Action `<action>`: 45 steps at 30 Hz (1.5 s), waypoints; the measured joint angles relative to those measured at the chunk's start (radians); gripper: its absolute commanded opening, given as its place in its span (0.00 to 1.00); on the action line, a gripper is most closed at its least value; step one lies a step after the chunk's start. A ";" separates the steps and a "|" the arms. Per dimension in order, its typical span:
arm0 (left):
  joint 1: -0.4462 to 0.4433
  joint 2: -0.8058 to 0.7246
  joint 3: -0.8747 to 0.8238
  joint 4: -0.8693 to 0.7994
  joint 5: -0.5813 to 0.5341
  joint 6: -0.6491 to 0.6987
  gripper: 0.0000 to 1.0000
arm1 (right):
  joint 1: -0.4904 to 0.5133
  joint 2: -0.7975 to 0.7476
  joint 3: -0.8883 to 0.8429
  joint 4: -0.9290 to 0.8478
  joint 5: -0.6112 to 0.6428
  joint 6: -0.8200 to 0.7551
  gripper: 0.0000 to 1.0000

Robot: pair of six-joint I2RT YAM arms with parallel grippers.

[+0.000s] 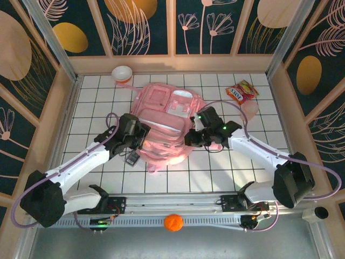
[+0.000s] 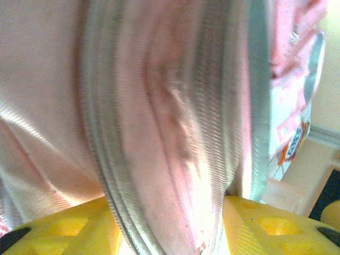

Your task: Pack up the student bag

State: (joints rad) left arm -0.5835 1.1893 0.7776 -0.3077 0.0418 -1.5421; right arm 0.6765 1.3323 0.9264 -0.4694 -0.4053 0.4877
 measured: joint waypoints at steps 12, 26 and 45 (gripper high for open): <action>0.000 -0.082 0.048 0.119 -0.022 0.711 0.62 | 0.000 -0.011 -0.066 0.176 -0.024 0.127 0.36; 0.000 0.030 0.122 0.040 0.172 2.034 0.66 | -0.011 -0.182 -0.167 0.309 -0.002 0.203 0.36; 0.000 0.372 0.304 -0.118 0.258 2.602 0.75 | -0.013 -0.248 -0.209 0.313 0.034 0.203 0.36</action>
State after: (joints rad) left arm -0.5831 1.5608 1.0813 -0.4259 0.3000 1.0599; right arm 0.6632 1.0843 0.7170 -0.1562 -0.3710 0.6910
